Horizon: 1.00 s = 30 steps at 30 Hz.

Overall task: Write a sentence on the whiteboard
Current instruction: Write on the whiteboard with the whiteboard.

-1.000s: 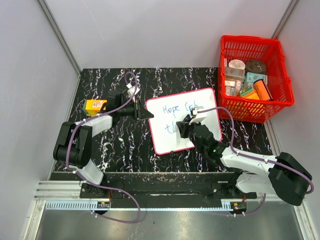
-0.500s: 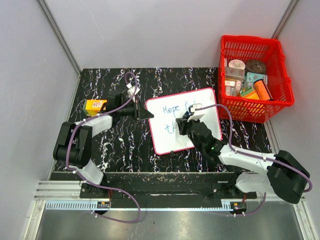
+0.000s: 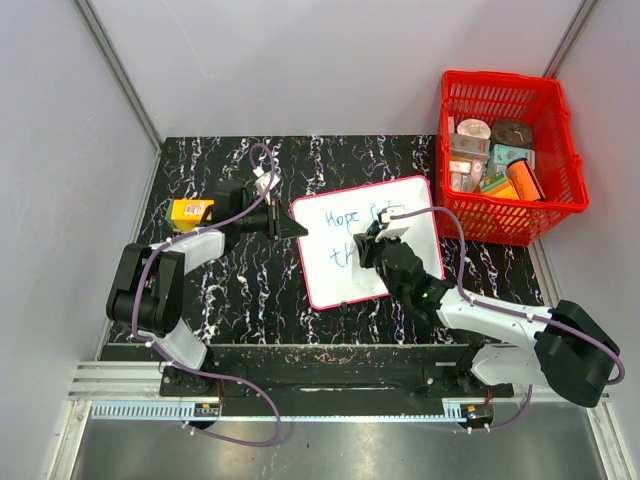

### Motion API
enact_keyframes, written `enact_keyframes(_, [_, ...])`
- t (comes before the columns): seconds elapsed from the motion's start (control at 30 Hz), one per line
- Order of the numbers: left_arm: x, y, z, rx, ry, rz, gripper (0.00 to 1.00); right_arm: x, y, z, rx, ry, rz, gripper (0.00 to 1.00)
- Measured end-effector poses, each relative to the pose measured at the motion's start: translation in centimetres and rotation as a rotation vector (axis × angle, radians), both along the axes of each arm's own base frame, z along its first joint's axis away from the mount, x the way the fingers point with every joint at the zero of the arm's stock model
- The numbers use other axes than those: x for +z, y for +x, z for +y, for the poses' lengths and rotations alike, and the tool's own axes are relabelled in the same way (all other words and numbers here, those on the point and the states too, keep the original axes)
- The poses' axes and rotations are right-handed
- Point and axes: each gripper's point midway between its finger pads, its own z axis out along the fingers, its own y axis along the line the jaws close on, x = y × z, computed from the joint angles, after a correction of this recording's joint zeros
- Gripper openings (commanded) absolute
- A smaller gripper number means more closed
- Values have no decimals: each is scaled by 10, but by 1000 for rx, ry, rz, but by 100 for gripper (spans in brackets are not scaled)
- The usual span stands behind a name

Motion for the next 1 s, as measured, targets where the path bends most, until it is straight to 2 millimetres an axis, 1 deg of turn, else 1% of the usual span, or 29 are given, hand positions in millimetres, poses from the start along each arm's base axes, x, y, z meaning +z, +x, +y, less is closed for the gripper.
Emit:
enact_keyframes(0.2, [0,0,0,0,0,0,0,-1,-1,-1,0,2,4,0])
enact_keyframes(0.43, [0,0,0,0,0,0,0,-7,-7,-7,-3,1,24,0])
enact_keyframes(0.8, [0,0,0,0,0,0,0,-12,-11,-9,2,17,40,0])
enact_keyframes(1.0, [0,0,0,0,0,0,0,-9,-14,-12,1,17,41,0])
